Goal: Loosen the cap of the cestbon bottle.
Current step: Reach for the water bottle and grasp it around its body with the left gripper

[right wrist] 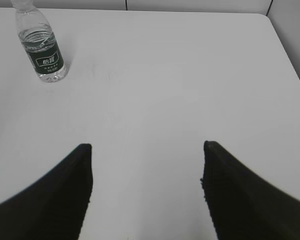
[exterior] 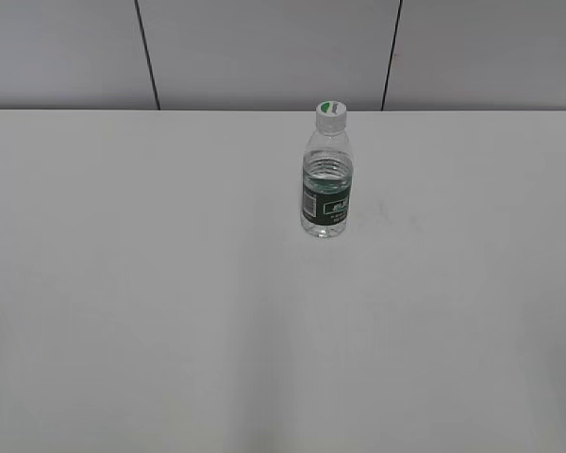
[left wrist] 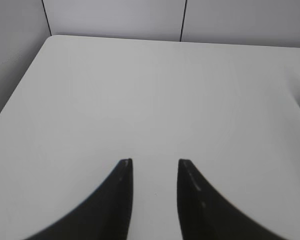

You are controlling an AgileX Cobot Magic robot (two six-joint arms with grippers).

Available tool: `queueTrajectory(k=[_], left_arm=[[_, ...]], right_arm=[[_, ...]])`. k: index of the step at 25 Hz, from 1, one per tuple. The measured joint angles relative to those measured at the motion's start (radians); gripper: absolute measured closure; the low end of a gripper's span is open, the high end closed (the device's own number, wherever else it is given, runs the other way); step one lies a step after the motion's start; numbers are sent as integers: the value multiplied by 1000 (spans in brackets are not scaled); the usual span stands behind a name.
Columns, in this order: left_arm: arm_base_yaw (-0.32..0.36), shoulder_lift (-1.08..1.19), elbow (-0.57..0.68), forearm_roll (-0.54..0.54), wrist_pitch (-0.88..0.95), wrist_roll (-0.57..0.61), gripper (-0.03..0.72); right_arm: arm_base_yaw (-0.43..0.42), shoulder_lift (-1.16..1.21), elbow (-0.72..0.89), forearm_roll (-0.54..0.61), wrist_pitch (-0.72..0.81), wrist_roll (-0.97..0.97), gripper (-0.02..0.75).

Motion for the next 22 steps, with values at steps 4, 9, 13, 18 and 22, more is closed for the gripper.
queueTrajectory(k=[4, 9, 13, 18, 22], left_arm=[[0, 0, 0, 0, 0, 0, 451], [0, 0, 0, 0, 0, 0, 451], [0, 0, 0, 0, 0, 0, 451], [0, 0, 0, 0, 0, 0, 451], [0, 0, 0, 0, 0, 0, 451]], right_arm=[[0, 0, 0, 0, 0, 0, 211], [0, 0, 0, 0, 0, 0, 211], [0, 0, 0, 0, 0, 0, 211], [0, 0, 0, 0, 0, 0, 211], [0, 0, 0, 0, 0, 0, 211]])
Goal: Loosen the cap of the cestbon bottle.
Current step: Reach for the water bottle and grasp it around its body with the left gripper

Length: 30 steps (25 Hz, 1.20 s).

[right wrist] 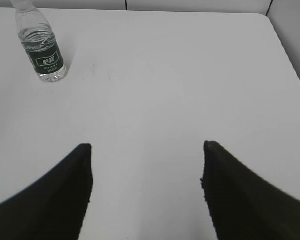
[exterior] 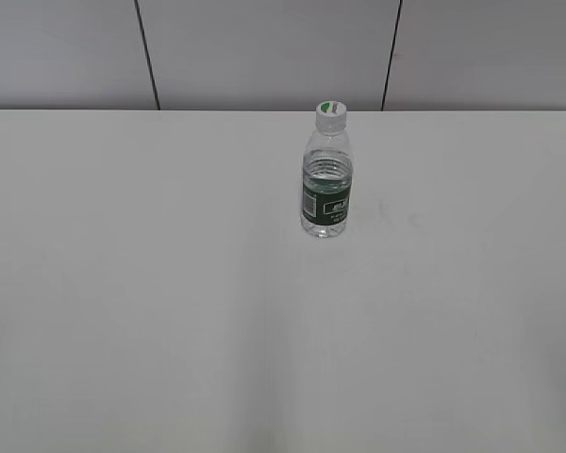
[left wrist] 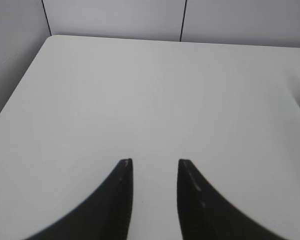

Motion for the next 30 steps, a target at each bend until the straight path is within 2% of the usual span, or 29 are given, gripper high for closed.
queueTrajectory(k=[18, 20, 25, 27, 30], left_arm=[[0, 48, 1, -12, 0, 0, 435], [0, 76, 1, -19, -1, 0, 395], [0, 153, 1, -19, -2, 0, 183], [0, 171, 1, -19, -3, 0, 143], [0, 191, -12, -19, -37, 13, 127]], right_arm=[[0, 0, 0, 0, -1, 0, 211], [0, 0, 0, 0, -1, 0, 211], [0, 0, 0, 0, -1, 0, 211], [0, 0, 0, 0, -1, 0, 211], [0, 0, 0, 0, -1, 0, 211]])
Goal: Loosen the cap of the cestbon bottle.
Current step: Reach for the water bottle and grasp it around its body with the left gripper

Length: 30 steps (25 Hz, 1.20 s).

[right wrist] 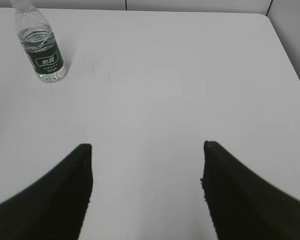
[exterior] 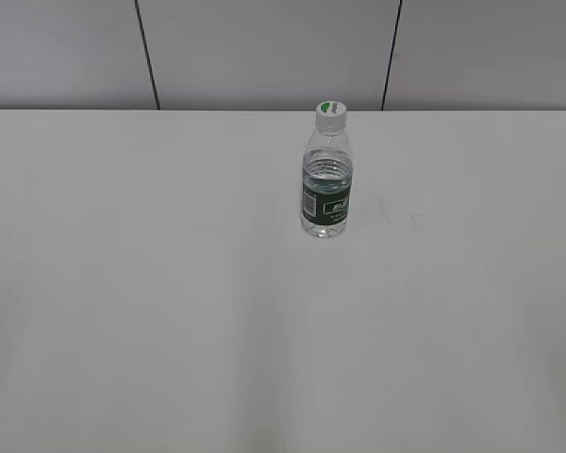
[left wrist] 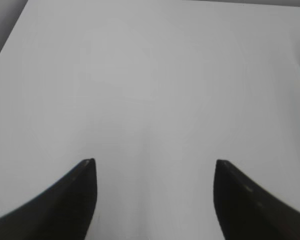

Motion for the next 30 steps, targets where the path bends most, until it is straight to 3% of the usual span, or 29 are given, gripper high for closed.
queueTrajectory(k=[11, 23, 30], left_arm=[[-16, 193, -1, -6, -415, 24, 129], [-137, 443, 92, -23, -829, 25, 168], [-200, 576, 118, 31, -950, 25, 168]], right_arm=[[0, 0, 0, 0, 0, 0, 211], [0, 0, 0, -1, 0, 0, 211], [0, 0, 0, -1, 0, 0, 211]])
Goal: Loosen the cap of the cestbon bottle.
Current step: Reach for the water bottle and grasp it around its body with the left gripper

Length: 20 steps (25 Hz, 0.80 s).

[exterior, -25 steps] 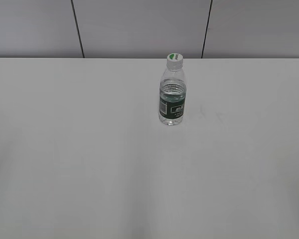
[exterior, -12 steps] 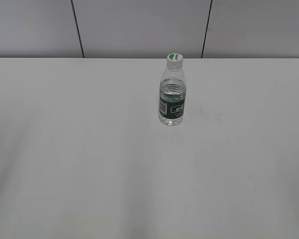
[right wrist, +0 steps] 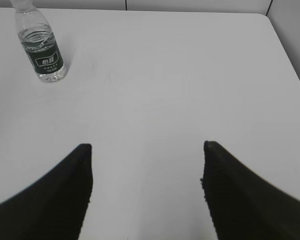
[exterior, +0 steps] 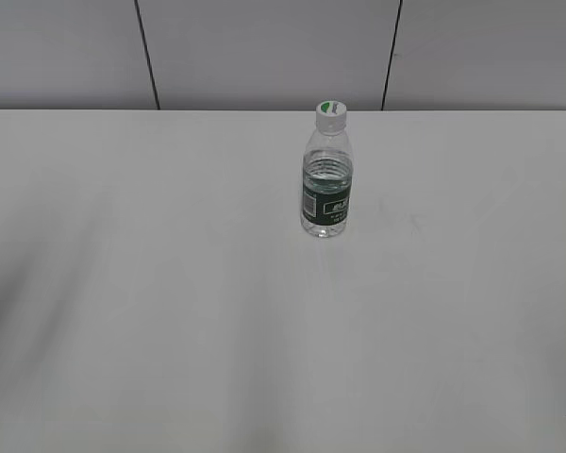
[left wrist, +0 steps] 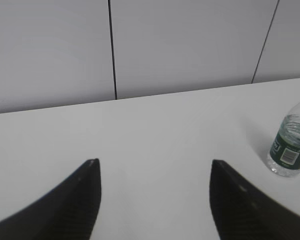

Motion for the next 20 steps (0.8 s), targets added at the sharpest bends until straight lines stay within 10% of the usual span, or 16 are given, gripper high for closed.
queueTrajectory(k=[20], left_arm=[[-2, 571, 0, 270, -516, 0, 211]], right_arm=[[40, 0, 0, 1, 0, 1, 211]])
